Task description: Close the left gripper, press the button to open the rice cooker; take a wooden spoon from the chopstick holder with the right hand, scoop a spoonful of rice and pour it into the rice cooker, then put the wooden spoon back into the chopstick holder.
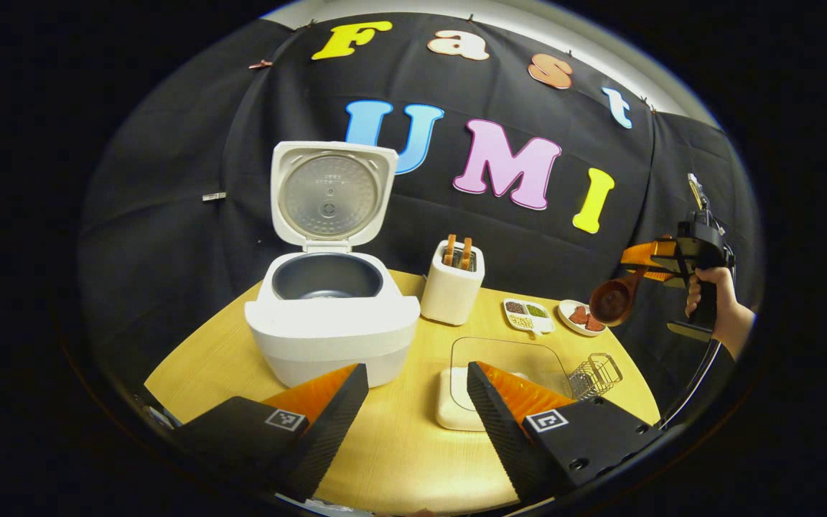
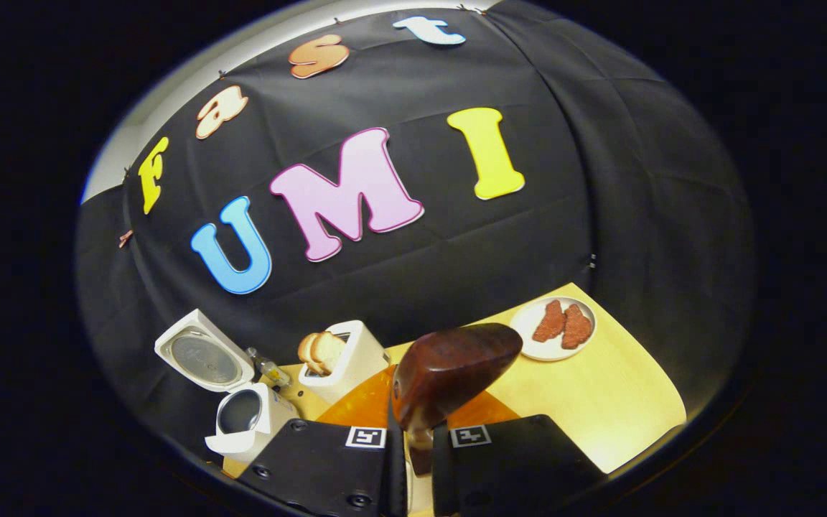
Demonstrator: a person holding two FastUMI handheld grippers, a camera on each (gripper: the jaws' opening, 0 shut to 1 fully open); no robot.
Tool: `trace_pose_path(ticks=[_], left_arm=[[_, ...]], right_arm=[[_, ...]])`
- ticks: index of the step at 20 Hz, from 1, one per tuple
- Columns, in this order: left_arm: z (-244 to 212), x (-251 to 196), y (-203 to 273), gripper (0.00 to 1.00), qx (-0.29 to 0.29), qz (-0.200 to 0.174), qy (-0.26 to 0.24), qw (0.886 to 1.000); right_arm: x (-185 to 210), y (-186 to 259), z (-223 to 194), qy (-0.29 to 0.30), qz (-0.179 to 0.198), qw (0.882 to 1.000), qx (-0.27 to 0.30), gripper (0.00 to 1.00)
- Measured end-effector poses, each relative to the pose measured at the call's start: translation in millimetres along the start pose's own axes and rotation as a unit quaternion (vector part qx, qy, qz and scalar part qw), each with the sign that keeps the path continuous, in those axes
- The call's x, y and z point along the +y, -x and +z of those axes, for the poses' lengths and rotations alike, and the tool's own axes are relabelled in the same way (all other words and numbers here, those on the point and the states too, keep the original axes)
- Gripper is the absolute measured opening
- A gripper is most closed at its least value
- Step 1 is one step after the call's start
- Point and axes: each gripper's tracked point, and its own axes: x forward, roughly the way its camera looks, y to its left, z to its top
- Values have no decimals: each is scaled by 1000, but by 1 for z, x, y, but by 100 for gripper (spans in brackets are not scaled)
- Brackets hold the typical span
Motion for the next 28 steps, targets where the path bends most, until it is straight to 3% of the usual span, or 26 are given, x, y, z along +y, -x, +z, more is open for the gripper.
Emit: trace_pose_path(ticks=[6,10,16,25,27,28], left_arm=[[3,-31,-6,96,9,-1,-25,1000],[13,-18,-9,96,10,28,-24,999],[24,4,1,96,4,71,-32,997],[18,12,20,96,8,97,-12,995],[20,18,21,96,6,102,-8,995],[21,20,20,96,4,103,-5,995]], right_arm=[[-76,7,-38,-23,-44,998,35,18],[-105,4,-72,-46,-65,995,65,18],[-120,-8,-117,-58,-81,990,96,18],[-127,-23,-151,-75,-106,986,107,22],[-129,-22,-146,-72,-111,987,93,24],[-128,-21,-145,-70,-109,987,90,31]])
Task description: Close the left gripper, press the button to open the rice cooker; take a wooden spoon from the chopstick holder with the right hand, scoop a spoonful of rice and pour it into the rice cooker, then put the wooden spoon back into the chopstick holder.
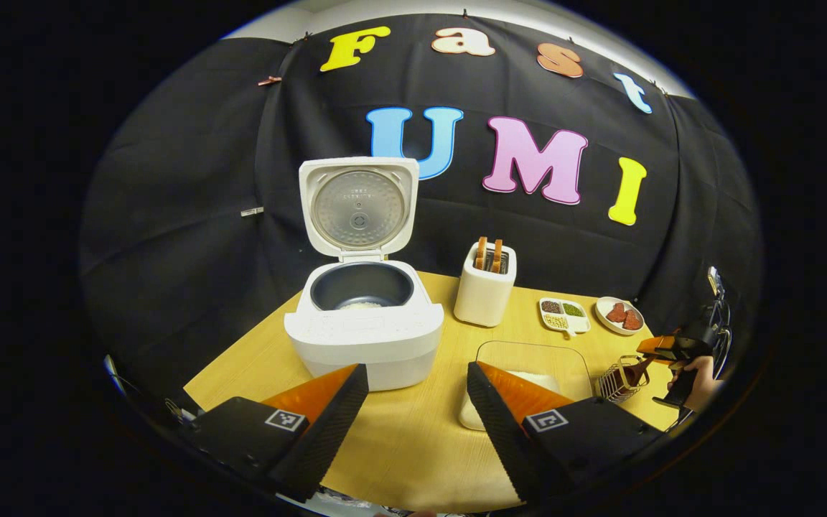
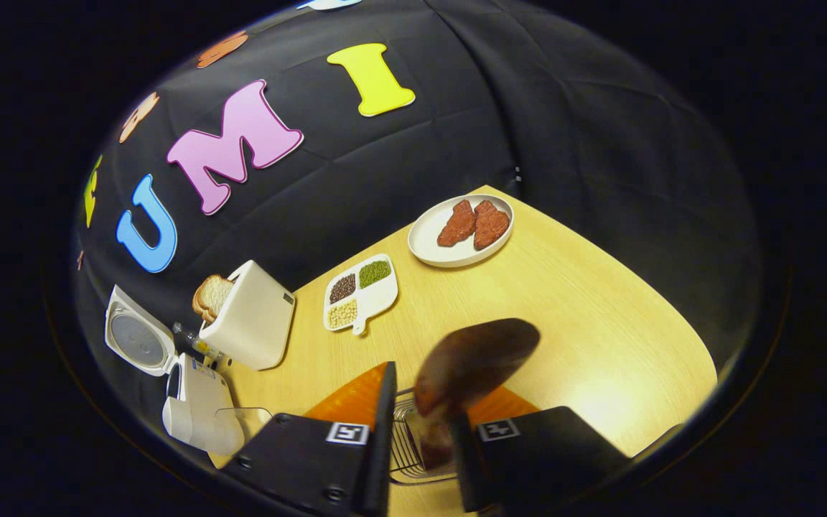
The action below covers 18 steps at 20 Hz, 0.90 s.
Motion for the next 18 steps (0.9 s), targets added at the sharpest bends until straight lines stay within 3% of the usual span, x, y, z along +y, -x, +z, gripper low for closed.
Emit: trace_pose_path(ticks=[3,4,11,18], left_arm=[[12,9,-5,96,-15,8,-3,1000],[19,15,-7,96,-22,13,-5,1000],[102,49,-31,95,-87,38,-6,995],[232,70,-46,96,-171,42,11,984]], right_arm=[[0,8,-2,2,-2,1000,-3,85],[-1,12,-1,3,-6,1000,-10,97],[-13,58,3,21,-37,998,-56,99],[-22,115,27,90,-54,988,-114,98]])
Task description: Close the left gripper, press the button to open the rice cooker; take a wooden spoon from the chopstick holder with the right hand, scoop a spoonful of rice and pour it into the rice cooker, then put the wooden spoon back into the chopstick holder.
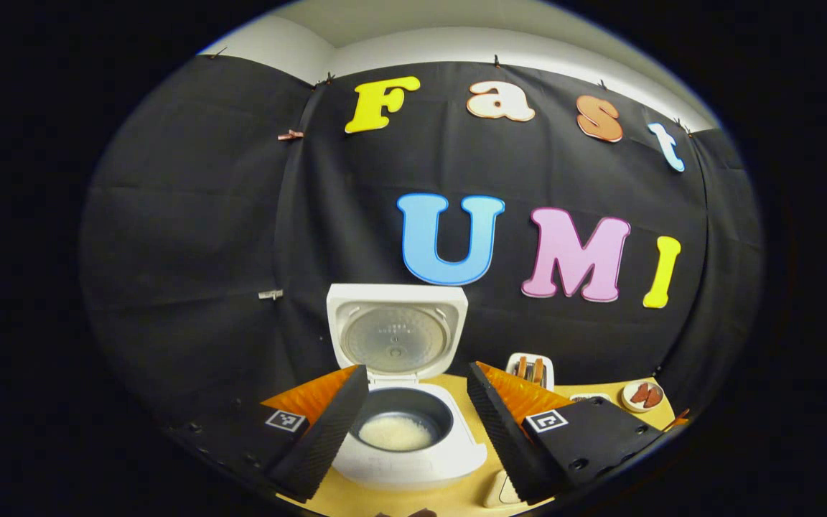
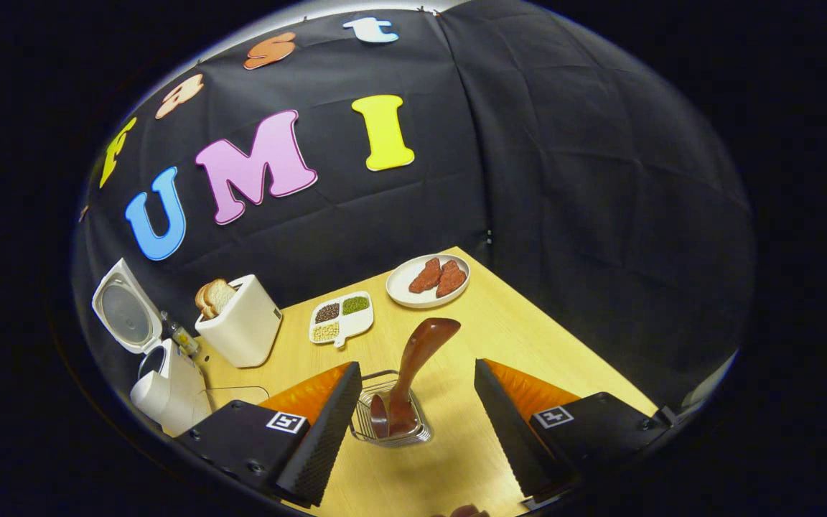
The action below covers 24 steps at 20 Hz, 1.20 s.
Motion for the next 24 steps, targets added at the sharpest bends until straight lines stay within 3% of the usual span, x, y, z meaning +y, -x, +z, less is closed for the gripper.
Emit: trace_pose_path(ticks=[5,12,22,24], left_arm=[[63,20,-53,95,-36,12,18,999],[88,31,-160,95,-45,14,22,999],[37,31,-271,95,24,13,-20,999],[16,22,-278,95,60,-7,-15,998]], right_arm=[[10,37,13,41,12,999,-25,98],[50,80,15,93,51,993,-43,99],[89,125,21,107,76,990,-61,99],[90,128,17,114,76,989,-61,99]])
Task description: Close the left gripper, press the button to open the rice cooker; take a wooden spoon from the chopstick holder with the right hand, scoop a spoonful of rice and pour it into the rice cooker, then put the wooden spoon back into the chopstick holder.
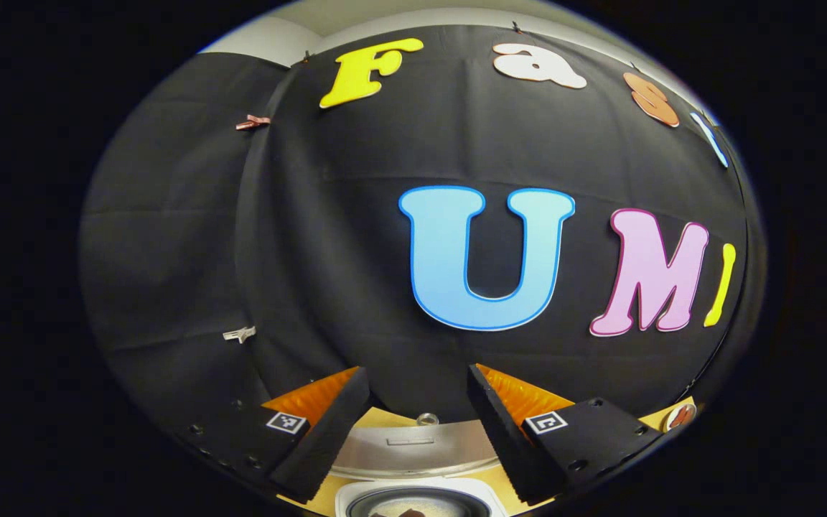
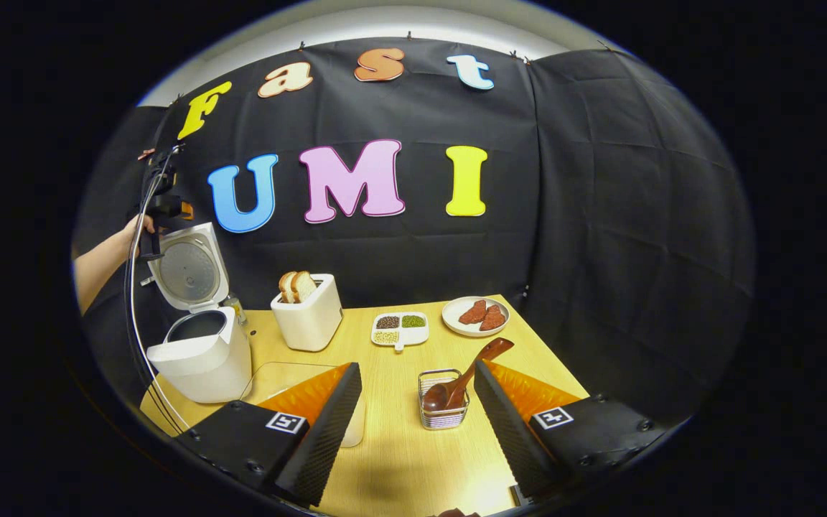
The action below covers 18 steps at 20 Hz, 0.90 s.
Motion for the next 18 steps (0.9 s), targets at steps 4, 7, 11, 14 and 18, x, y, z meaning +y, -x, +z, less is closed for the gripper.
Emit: trace_pose_path(ticks=[4,7,11,14,18], left_arm=[[-13,0,4,98,40,9,-23,999],[-22,-3,16,99,58,10,-10,998],[-38,-9,45,100,82,17,-8,996],[-59,-15,73,100,95,26,-7,995],[-105,-23,109,99,106,40,-10,993]], right_arm=[[9,-2,-15,-11,10,1000,23,99],[16,-4,-16,-7,28,999,21,99],[26,-5,-22,-6,55,998,27,98],[33,-9,-23,-9,75,997,29,99],[42,-11,-26,-19,100,994,36,99]])
